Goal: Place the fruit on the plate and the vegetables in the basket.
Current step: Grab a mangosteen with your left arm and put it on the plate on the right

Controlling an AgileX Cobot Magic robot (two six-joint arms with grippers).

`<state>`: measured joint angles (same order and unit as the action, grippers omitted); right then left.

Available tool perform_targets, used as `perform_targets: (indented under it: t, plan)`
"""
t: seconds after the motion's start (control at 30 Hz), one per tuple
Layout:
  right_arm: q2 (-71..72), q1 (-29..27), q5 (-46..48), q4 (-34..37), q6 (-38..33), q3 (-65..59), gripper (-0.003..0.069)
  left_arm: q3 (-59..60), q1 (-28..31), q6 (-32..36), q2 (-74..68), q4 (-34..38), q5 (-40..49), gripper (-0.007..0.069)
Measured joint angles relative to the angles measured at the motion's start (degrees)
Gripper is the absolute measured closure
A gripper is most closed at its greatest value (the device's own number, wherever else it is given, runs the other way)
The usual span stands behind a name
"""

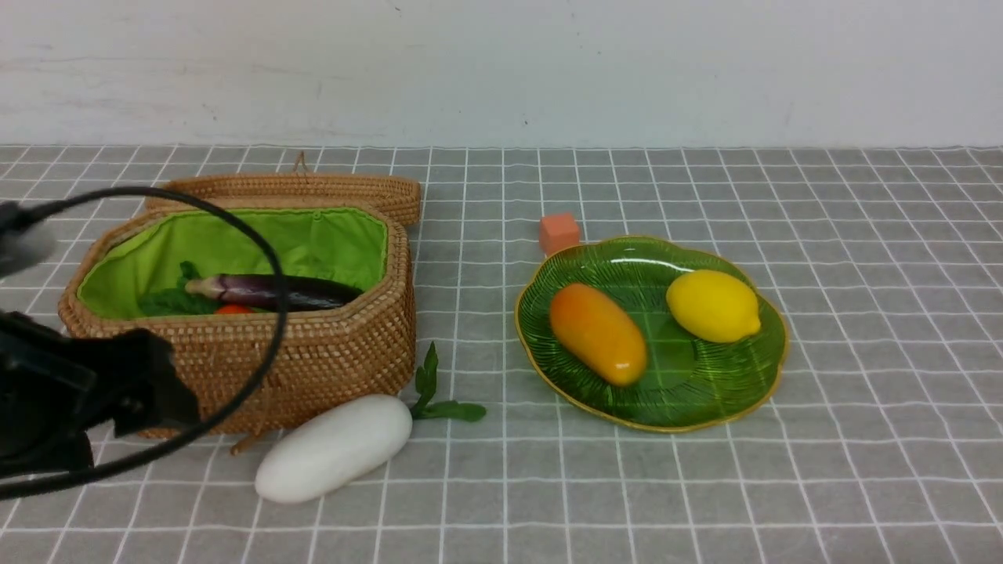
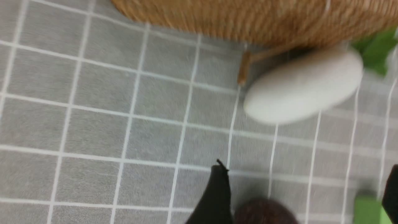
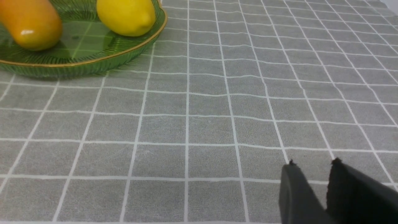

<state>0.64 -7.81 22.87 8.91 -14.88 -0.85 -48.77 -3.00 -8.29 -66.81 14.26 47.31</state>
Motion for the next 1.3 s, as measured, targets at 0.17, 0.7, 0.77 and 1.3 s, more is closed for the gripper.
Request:
perform_targets:
  t: [0.17,0.7,0.77,1.3]
  plan:
    - [0.0,0.0,0.0,0.0,0.0,0.0,0.0475,-0.42,-8.36,-0.24,-6.74,-2.93,4.97,-0.0041]
    - [0.0,0.0,-0.07,0.0,0.0,0.0,0.0452,1.96,-18.59,-6.81,-18.59,-6.69,3.68,-0.0022]
    - [0.0,0.0,-0.07,0.0,0.0,0.0,0.0449,3.36,-18.59,-5.84,-20.24,-6.69,3.18,-0.0008]
    - [0.0,0.0,-0.07,0.0,0.0,0.0,0.0435,0.57,-18.59,-1.72,-22.67,-1.3,6.63,0.0093]
